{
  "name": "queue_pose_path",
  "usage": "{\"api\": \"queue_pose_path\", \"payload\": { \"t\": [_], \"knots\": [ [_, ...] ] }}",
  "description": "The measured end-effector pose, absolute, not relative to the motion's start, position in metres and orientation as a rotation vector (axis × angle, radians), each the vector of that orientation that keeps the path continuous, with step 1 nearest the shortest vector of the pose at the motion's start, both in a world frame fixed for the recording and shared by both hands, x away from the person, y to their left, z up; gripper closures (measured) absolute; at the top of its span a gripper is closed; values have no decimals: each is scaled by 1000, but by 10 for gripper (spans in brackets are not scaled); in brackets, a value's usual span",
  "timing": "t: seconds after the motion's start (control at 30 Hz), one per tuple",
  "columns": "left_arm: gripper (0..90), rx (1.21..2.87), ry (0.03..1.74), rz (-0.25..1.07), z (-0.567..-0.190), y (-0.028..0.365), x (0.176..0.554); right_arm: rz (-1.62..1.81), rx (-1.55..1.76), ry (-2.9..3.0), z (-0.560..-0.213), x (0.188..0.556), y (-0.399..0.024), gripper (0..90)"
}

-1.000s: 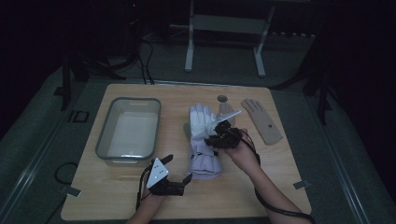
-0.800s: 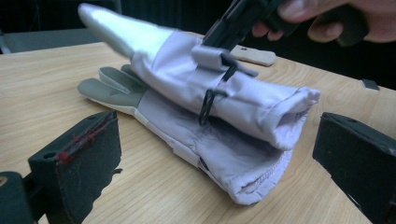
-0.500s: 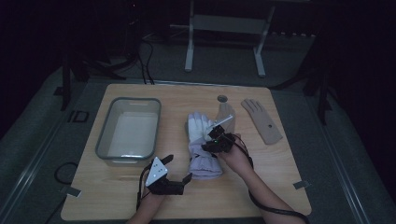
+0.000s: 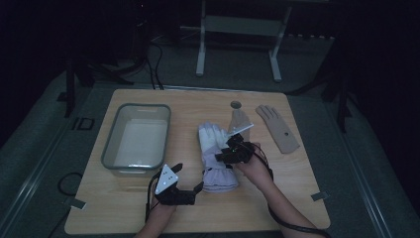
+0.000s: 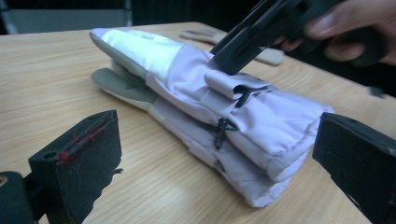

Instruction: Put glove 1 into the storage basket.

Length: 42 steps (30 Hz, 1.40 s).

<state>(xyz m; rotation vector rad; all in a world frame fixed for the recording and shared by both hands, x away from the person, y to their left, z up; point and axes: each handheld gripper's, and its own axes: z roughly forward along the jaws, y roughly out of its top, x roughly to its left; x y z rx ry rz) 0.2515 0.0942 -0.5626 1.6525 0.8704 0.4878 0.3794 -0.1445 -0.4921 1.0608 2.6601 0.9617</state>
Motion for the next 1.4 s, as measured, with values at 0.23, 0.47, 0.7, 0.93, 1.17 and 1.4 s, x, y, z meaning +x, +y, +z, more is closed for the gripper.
{"api": "queue_pose_path", "payload": {
  "t": [0.23, 0.47, 0.7, 0.93, 1.17, 1.4],
  "knots": [
    [15, 1736, 923, 482, -554, 85, 258, 1019, 1059, 2598, -472, 373, -166, 482],
    [41, 1823, 999, 381, -537, 67, 275, 1112, 1154, 2609, -474, 373, -184, 478],
    [105, 1875, 1152, 255, -529, 59, 285, 1182, 1224, 2607, -484, 374, -188, 478],
    [179, 1886, 1224, 187, -545, 58, 285, 1162, 1337, 2647, -514, 382, -186, 482],
    [180, 1895, 1264, 144, -559, 53, 290, 1159, 1481, 2655, -538, 388, -192, 415],
    [267, 1890, 1232, 52, -571, 55, 294, 1259, 1554, 2713, -554, 393, -197, 526]
  ]
}}
